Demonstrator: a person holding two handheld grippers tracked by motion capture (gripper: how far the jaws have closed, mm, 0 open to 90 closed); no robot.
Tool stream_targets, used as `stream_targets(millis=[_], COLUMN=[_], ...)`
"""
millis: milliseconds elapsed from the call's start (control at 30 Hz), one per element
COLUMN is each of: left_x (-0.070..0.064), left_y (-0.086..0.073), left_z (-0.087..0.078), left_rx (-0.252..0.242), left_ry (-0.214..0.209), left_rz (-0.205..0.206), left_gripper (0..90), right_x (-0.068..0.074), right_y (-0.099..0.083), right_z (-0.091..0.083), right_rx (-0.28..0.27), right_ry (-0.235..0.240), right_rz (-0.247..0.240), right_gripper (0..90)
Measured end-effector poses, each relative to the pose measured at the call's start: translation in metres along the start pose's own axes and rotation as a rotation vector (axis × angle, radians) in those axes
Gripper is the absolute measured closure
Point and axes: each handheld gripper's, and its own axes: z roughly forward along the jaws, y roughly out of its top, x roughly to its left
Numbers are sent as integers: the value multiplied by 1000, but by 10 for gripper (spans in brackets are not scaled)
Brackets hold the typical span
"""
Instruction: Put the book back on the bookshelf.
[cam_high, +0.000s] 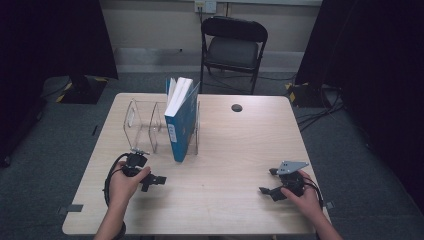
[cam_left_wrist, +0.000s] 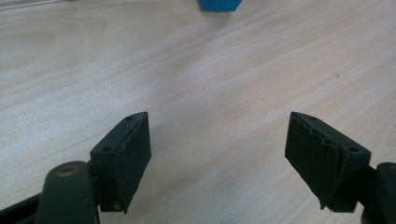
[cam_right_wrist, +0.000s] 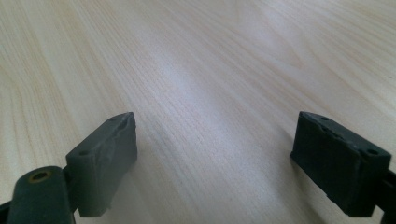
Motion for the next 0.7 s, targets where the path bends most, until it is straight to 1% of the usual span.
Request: stream_targets(millis=[500,600,700], left_x=[0,0,0], left_y=[-11,-13,-15], left_z=[10,10,10], left_rx=[3,-12,-20], left_ry=[10,5,3], left_rz=[17,18,39], left_gripper=[221,221,215], right_x=[0,0,0], right_y=[0,0,0], right_z=[0,0,0], right_rx=[0,-1,0], right_ry=[0,2,0], right_rz=[0,0,0], right_gripper=[131,131,131])
